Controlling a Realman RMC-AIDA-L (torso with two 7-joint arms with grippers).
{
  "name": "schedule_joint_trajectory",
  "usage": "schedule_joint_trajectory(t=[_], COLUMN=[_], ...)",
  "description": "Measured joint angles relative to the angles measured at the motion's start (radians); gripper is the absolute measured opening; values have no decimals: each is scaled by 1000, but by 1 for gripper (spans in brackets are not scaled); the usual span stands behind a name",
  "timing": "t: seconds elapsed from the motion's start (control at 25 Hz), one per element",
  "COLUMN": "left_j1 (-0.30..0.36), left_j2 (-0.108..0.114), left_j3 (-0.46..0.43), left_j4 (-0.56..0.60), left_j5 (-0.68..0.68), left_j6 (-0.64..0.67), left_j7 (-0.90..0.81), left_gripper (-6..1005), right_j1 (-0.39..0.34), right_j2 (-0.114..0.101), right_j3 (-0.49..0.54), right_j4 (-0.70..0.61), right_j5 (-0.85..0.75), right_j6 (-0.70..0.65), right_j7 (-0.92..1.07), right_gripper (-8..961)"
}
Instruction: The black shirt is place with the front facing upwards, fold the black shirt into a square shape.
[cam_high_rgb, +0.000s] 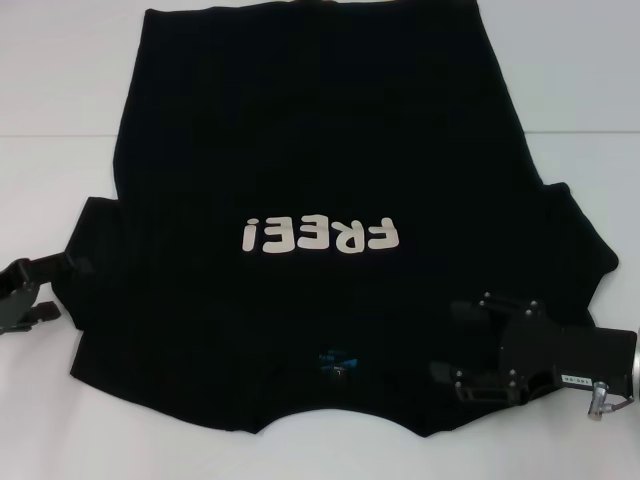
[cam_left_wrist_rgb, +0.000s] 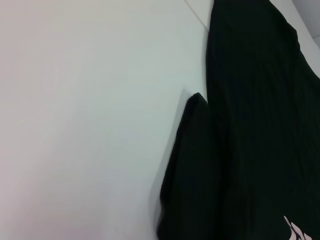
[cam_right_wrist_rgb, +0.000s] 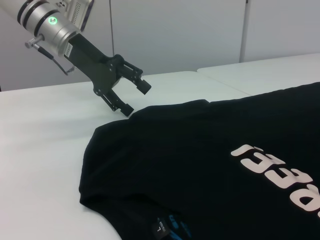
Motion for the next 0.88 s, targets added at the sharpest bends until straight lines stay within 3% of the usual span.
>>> schedule_joint_trajectory(t=[0.88], left_j1=[-26], left_j2=[-12], left_j3=[6], left_j4=[-30], left_j5=[-1], left_j6=[-15], left_j7=[4], left_gripper=[948], right_j1=[-8], right_j2=[0], right_j3=[0], right_j4=[-4], right_j5=[5], right_j6=[-2], right_j7=[0], right_gripper=[865])
